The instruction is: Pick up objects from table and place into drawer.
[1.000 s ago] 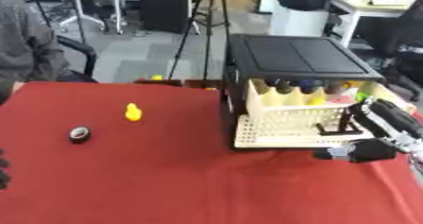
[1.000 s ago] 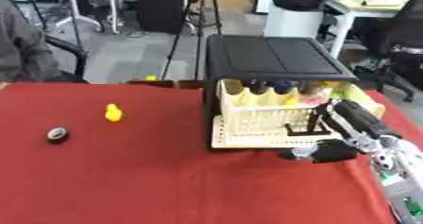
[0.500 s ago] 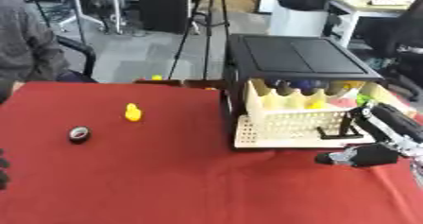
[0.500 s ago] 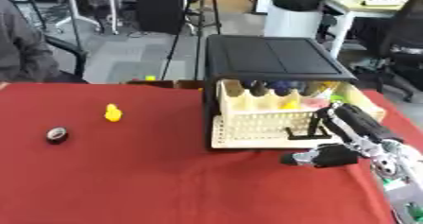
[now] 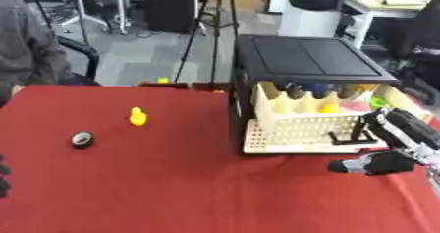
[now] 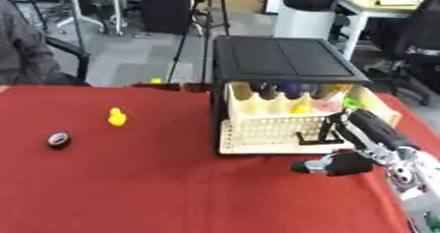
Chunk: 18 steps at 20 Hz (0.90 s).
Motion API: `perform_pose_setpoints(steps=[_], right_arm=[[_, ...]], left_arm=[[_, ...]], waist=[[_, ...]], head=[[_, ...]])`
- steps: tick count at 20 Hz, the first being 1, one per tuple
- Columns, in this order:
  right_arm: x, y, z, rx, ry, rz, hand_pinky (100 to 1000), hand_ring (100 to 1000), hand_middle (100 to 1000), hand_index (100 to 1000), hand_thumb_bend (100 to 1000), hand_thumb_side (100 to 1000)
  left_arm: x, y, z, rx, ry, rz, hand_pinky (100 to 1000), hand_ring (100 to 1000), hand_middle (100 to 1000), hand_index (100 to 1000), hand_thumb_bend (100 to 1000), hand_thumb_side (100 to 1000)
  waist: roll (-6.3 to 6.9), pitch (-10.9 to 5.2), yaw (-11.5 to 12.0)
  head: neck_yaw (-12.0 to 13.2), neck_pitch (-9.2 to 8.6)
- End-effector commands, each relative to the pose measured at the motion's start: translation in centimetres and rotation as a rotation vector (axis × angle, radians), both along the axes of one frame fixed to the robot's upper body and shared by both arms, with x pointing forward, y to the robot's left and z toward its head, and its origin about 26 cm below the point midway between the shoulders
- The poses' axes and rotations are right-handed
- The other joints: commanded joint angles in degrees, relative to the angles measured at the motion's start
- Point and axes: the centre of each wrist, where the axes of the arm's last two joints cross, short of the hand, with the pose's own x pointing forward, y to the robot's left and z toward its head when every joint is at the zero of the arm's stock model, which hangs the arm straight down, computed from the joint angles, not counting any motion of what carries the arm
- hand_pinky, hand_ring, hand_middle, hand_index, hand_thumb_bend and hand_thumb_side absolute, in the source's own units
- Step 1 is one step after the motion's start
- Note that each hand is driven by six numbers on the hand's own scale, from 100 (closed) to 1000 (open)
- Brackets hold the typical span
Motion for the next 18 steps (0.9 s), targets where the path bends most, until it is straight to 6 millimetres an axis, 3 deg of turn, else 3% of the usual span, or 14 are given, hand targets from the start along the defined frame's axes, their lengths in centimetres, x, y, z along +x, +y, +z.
perform_pose_setpoints(steps=[1,18], right_arm=[[0.0,-0.6,1.3,-0.015,-0.044,-0.011,224,100,100,647,932,688],[-0.6,-0.8,2.3,0.000,-0.082,-0.006,224,100,100,621,923,713]], left_arm=[[0.2,0.5,1.2,0.029,-0.025,0.000,526,564,620,814,170,920],[0.6,1.0,1.7,0.073,-0.033,-0.018,527,568,622,812,141,908]], waist=[[0.21,-0.31,-0.13],[0.05,-0.43,-0.80]], head=[[0.08,-0.62],[0.37,-0.30]])
